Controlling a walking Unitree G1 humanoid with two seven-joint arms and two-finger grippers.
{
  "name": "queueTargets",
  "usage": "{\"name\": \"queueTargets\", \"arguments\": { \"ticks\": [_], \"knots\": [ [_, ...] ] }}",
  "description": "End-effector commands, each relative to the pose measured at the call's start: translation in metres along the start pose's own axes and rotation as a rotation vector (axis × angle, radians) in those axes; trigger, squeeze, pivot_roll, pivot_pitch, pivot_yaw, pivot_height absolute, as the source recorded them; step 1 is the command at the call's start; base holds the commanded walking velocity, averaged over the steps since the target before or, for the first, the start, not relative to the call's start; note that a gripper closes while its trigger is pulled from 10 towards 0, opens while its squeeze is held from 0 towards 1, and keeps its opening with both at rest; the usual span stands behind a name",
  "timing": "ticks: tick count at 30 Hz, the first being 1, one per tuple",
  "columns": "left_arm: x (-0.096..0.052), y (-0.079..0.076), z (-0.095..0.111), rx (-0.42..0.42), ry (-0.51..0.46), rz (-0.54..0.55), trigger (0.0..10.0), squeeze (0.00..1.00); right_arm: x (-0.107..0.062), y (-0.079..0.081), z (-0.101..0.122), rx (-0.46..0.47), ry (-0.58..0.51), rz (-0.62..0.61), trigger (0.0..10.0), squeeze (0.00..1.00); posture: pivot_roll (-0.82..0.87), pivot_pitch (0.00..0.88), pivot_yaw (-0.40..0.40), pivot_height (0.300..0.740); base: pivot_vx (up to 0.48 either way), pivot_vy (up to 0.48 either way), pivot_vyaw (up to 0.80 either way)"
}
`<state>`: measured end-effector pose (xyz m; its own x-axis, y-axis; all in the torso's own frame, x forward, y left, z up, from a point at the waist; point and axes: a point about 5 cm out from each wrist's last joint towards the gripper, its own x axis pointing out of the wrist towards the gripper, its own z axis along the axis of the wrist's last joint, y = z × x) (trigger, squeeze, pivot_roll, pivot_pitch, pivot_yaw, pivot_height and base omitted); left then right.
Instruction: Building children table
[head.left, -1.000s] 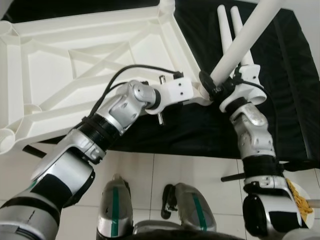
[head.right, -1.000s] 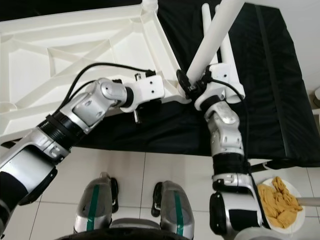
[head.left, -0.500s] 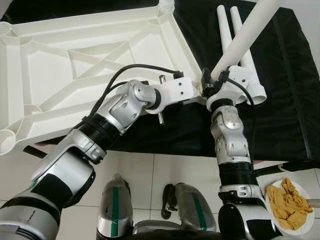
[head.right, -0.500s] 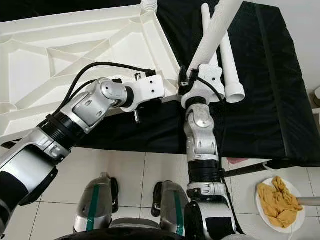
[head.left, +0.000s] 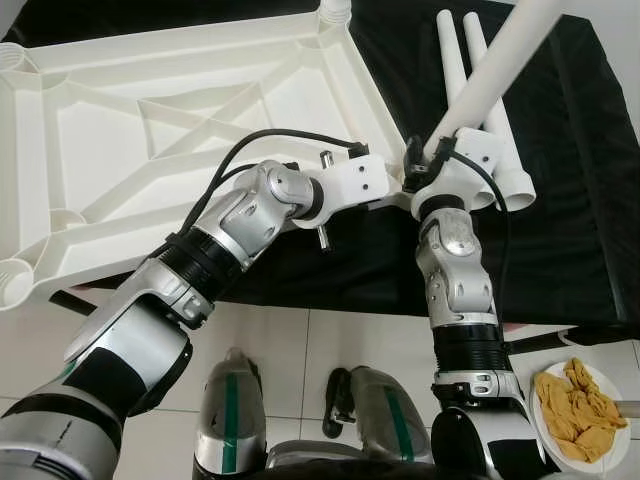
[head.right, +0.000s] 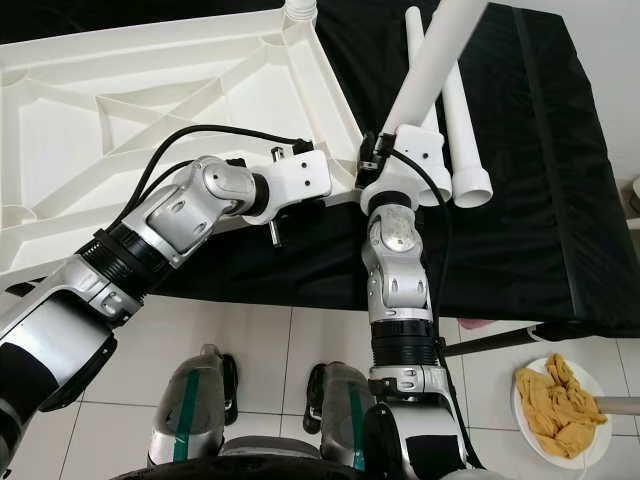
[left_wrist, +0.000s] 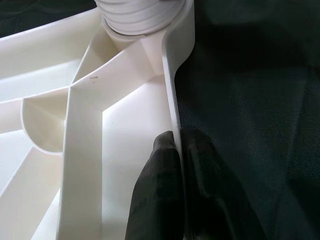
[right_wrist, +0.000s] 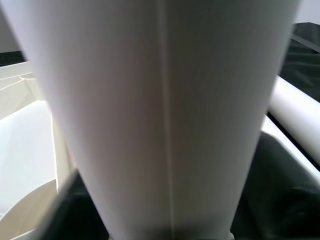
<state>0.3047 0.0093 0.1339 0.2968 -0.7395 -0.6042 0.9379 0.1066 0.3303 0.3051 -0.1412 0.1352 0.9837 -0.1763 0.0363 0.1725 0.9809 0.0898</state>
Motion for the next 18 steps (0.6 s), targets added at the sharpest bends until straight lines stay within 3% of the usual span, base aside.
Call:
{"name": "queueTargets", "arguments": {
  "ticks": [1, 7, 8, 10, 11, 18],
  "knots": [
    [0.0116, -0.0248, -0.0136, -0.003, 0.075, -0.193, 10.0, 0.00, -0.0003, -0.0047, -0.0012, 0.005, 0.013, -0.020, 10.0, 1.00, 0.03, 0.031, -0.047, 0.740, 0.000, 0.000, 0.00],
    [0.0114, -0.0244, -0.0138, -0.003, 0.076, -0.191, 10.0, 0.00, 0.0015, -0.0072, 0.0004, 0.019, 0.013, 0.008, 10.0, 1.00, 0.03, 0.032, -0.047, 0.740, 0.000, 0.000, 0.00],
    [0.0113, -0.0243, -0.0139, -0.003, 0.076, -0.191, 10.0, 0.00, 0.0023, -0.0071, 0.0011, 0.024, 0.009, 0.043, 10.0, 0.65, 0.03, 0.032, -0.047, 0.740, 0.000, 0.000, 0.00],
    [0.0113, -0.0242, -0.0139, -0.003, 0.076, -0.190, 10.0, 0.00, 0.0027, -0.0070, 0.0016, 0.027, 0.007, 0.066, 10.0, 0.65, 0.03, 0.032, -0.047, 0.740, 0.000, 0.000, 0.00],
    [0.0113, -0.0239, -0.0139, -0.003, 0.077, -0.190, 10.0, 0.00, 0.0031, -0.0065, 0.0023, 0.030, 0.002, 0.102, 10.0, 0.00, 0.03, 0.031, -0.046, 0.740, 0.000, 0.000, 0.00],
    [0.0115, -0.0232, -0.0139, -0.003, 0.078, -0.187, 10.0, 0.00, 0.0053, -0.0095, 0.0074, 0.019, -0.045, 0.309, 10.0, 0.00, 0.03, 0.031, -0.046, 0.740, 0.000, 0.000, 0.00]
  ]
}}
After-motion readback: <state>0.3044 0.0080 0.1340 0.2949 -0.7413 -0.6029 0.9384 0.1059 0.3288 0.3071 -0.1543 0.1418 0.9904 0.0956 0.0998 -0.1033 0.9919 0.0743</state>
